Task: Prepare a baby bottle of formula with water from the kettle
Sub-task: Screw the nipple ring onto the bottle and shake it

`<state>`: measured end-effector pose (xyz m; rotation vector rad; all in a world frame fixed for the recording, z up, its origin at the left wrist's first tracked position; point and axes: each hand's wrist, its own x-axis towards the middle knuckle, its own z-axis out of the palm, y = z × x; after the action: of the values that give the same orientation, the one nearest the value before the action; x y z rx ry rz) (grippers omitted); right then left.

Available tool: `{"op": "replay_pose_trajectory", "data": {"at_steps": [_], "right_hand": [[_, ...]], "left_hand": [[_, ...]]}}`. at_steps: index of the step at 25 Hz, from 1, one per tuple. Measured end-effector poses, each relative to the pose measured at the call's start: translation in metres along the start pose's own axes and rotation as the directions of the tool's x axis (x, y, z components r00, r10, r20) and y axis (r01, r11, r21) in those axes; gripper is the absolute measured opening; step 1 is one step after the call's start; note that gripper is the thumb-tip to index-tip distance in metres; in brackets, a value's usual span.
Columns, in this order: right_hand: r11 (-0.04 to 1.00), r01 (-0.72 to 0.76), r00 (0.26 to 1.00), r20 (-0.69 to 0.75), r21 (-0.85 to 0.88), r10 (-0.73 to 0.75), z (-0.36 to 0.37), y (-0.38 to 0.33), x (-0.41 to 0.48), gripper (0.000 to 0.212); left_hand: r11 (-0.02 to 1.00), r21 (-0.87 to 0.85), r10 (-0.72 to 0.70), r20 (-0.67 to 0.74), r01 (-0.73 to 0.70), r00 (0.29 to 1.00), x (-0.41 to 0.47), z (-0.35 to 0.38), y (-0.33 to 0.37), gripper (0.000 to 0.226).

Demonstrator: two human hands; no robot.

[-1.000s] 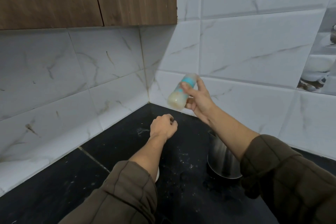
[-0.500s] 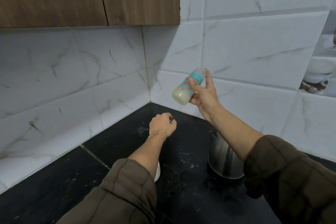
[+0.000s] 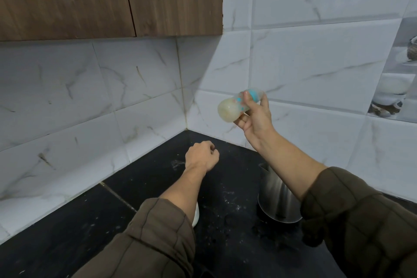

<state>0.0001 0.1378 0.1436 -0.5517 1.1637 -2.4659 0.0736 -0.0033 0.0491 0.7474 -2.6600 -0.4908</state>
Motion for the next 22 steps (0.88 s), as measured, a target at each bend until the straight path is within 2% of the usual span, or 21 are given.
{"op": "replay_pose_trajectory", "data": {"at_steps": [1, 5, 6, 7, 10, 12, 14, 16, 18, 19, 22], "right_hand": [[1.000, -0.006, 1.000, 0.013, -0.015, 0.007, 0.001, 0.000, -0.001, 0.066], [0.958, -0.074, 0.945, 0.286, -0.276, 0.156, 0.000, 0.002, -0.018, 0.082], [0.956, -0.066, 0.938, 0.309, -0.285, 0.156, -0.001, 0.002, -0.019, 0.083], [0.968, -0.052, 0.952, 0.281, -0.244, 0.122, 0.000, 0.002, -0.019, 0.083], [1.000, -0.017, 1.000, 0.004, 0.005, 0.017, 0.002, -0.002, -0.007, 0.077], [0.997, -0.004, 0.998, -0.064, 0.080, 0.009, 0.005, -0.001, -0.001, 0.072], [0.997, -0.066, 0.996, 0.060, -0.045, 0.068, 0.008, -0.001, -0.009, 0.066], [0.960, -0.110, 0.948, 0.265, -0.256, 0.179, 0.006, 0.000, -0.020, 0.067], [0.946, -0.108, 0.924, 0.320, -0.305, 0.209, 0.002, 0.002, -0.024, 0.075], [0.960, -0.098, 0.947, 0.271, -0.262, 0.171, 0.001, 0.003, -0.021, 0.077], [0.998, -0.055, 0.998, -0.007, -0.021, 0.055, 0.001, 0.004, -0.007, 0.070]], "left_hand": [[1.000, 0.005, 0.002, 0.003, -0.002, 1.000, 0.000, 0.000, -0.001, 0.035], [1.000, 0.017, -0.004, 0.004, 0.004, 1.000, -0.002, 0.000, 0.002, 0.028], [1.000, 0.015, -0.008, 0.004, 0.008, 1.000, -0.003, -0.002, 0.003, 0.027], [1.000, 0.009, -0.004, 0.000, 0.004, 1.000, -0.003, -0.002, 0.002, 0.028], [1.000, -0.003, 0.017, -0.013, -0.017, 1.000, -0.003, -0.003, 0.002, 0.034], [1.000, 0.004, 0.015, -0.015, -0.015, 1.000, -0.003, -0.005, 0.004, 0.035], [1.000, 0.014, 0.013, -0.013, -0.012, 1.000, -0.004, -0.004, 0.007, 0.032], [1.000, -0.012, -0.019, -0.010, 0.019, 1.000, -0.006, -0.004, 0.010, 0.024], [0.998, -0.035, -0.046, -0.017, 0.045, 0.999, -0.010, -0.006, 0.011, 0.021], [1.000, -0.018, -0.023, -0.017, 0.023, 1.000, -0.009, -0.004, 0.010, 0.025], [1.000, -0.007, 0.010, -0.008, -0.010, 1.000, -0.010, -0.004, 0.008, 0.034]]}}
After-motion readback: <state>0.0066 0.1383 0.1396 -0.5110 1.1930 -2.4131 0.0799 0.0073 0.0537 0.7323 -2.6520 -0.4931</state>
